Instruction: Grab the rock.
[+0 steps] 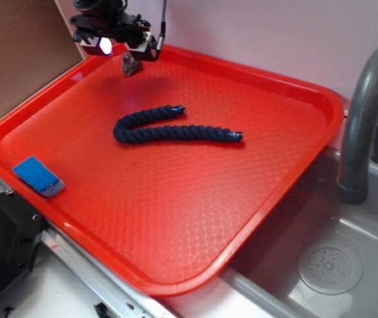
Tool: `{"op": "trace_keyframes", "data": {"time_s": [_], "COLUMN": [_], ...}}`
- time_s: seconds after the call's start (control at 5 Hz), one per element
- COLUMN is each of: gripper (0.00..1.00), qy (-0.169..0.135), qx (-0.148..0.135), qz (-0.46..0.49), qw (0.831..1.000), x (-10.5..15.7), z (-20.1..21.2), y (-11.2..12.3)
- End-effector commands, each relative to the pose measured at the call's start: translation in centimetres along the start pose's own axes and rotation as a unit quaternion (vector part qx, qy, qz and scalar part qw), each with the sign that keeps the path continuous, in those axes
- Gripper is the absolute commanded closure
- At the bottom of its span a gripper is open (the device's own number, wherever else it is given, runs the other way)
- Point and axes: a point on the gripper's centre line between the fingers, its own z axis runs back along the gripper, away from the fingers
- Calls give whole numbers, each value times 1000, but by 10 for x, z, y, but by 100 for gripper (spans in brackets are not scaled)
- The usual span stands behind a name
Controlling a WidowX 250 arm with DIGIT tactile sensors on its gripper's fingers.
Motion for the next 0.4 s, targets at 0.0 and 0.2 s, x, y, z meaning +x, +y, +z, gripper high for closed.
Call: {"op": "trace_keyframes", "data": {"time_s": [0.0, 0.2], "gripper": [0, 100], "qy": [-30, 3], "qx": [3, -24], "qz": [5, 6], "qw": [1000, 1000], "x": [33, 28], "z": [-9, -34], "y": [5, 6]}}
